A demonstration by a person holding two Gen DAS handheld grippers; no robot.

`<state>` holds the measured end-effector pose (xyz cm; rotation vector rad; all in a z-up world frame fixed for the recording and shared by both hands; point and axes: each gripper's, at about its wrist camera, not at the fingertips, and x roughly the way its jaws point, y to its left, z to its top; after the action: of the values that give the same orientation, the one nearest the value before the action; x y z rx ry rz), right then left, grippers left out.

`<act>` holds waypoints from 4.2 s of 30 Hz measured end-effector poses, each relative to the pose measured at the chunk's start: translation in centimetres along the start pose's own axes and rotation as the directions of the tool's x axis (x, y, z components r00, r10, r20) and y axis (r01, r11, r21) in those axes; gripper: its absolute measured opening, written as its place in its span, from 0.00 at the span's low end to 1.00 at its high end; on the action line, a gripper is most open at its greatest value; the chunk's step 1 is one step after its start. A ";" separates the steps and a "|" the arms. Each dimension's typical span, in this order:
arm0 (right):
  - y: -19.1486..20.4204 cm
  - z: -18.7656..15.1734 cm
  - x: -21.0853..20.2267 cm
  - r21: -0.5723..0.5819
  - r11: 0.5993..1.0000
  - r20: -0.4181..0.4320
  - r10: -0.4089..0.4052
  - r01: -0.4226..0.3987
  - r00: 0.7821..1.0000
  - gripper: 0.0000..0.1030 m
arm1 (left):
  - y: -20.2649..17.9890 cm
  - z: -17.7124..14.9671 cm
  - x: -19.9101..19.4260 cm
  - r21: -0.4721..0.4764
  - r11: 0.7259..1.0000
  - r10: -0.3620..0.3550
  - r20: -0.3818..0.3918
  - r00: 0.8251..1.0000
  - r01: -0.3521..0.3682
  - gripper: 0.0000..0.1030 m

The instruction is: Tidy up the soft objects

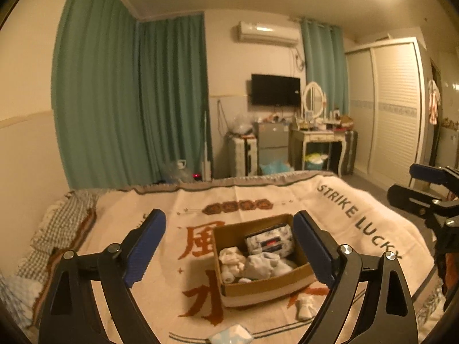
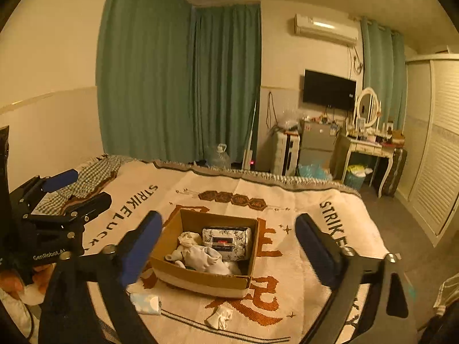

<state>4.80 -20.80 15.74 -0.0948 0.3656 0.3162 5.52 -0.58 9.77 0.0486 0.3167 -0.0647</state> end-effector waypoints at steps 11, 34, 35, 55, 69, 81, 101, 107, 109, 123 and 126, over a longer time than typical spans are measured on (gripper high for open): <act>0.2 -7.3 3.8 0.002 1.000 -0.126 -0.016 0.016 0.992 0.94 | -1.5 -7.7 5.0 0.025 0.999 0.029 -0.196 0.980 -0.025 0.89; 0.2 -22.7 20.7 0.087 0.996 -0.508 0.070 -0.030 0.858 0.81 | -0.1 -22.9 14.2 -0.114 0.993 -0.057 -0.589 0.806 -0.013 0.89; 0.2 -22.9 21.0 0.083 0.996 -0.515 0.061 -0.021 0.855 0.79 | -0.4 -23.1 14.3 -0.100 0.995 -0.051 -0.592 0.804 -0.010 0.89; 1.5 -23.2 16.6 0.081 0.995 -0.462 0.089 -0.058 0.882 0.32 | -3.3 -22.5 11.7 -0.036 0.999 -0.035 -0.560 0.828 0.018 0.79; 3.1 -19.2 9.0 0.078 0.995 -0.342 0.089 -0.066 0.936 0.31 | -2.4 -17.5 6.9 -0.005 1.000 0.000 -0.437 0.899 -0.002 0.79; 2.5 -10.1 5.7 0.005 0.999 -0.152 0.050 -0.050 0.987 0.31 | -2.7 -9.5 4.8 0.001 1.000 -0.001 -0.242 0.970 0.002 0.79; -1.2 -3.1 20.4 0.037 0.995 -0.187 0.103 -0.098 0.977 0.31 | -0.4 -4.2 20.9 0.014 1.000 0.015 -0.247 0.969 -0.012 0.79; -2.5 -6.1 25.7 0.069 0.993 -0.266 0.113 -0.098 0.957 0.31 | -1.0 -6.5 25.4 0.060 0.998 0.033 -0.320 0.947 -0.014 0.79; -3.0 -7.0 27.0 0.085 0.992 -0.287 0.115 -0.095 0.951 0.31 | -1.1 -7.0 26.2 0.064 0.998 0.026 -0.339 0.941 -0.004 0.79; -4.5 -6.3 25.7 0.154 0.986 -0.264 0.099 -0.060 0.959 0.54 | -2.2 -5.3 23.9 0.076 0.997 0.056 -0.294 0.954 -0.035 0.85; -4.4 -4.7 22.8 0.141 0.989 -0.226 0.079 -0.047 0.971 0.54 | -2.2 -3.3 21.0 0.063 0.997 0.047 -0.247 0.968 -0.033 0.85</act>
<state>24.83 -19.08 3.23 0.0135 0.6213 0.3433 24.27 -3.76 0.01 0.1215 0.5648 -0.0275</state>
